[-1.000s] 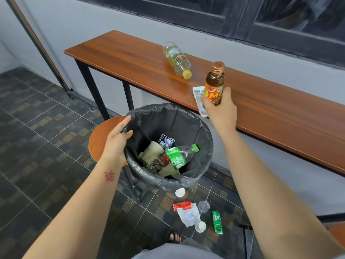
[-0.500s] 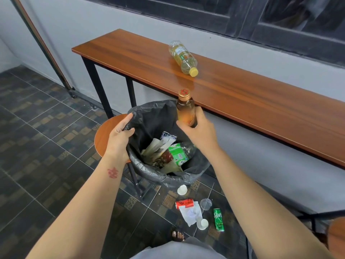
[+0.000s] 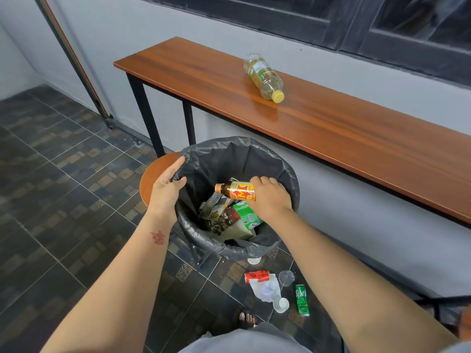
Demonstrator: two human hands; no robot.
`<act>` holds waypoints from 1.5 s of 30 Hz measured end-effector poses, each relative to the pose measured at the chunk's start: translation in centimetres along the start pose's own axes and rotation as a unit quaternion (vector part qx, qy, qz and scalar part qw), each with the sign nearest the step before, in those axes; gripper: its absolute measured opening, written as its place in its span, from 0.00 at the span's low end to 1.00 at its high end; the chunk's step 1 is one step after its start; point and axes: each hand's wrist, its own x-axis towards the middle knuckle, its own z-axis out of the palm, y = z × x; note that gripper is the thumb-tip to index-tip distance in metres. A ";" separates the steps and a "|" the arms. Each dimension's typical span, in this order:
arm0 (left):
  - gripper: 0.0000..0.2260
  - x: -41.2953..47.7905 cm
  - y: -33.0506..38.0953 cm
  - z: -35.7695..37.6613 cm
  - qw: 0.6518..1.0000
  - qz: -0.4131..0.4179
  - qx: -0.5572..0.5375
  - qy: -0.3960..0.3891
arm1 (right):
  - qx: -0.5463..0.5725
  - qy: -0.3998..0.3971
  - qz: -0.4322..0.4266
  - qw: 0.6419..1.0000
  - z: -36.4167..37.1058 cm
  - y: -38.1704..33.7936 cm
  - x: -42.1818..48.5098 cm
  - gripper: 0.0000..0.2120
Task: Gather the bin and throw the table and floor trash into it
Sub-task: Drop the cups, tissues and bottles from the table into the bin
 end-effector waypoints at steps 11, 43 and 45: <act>0.22 0.4 0.0 0.2 1.000 -0.010 0.007 0.001 | 0.039 0.114 -0.104 0.987 -2.3 0.0 0.0 0.28; 0.25 4.6 2.0 0.0 0.999 -0.031 -0.005 0.015 | 0.193 0.268 0.202 0.922 -9.9 3.1 14.9 0.28; 0.25 4.5 2.1 0.0 0.999 -0.031 -0.008 0.012 | 0.215 0.285 0.212 0.910 -9.8 2.8 14.4 0.31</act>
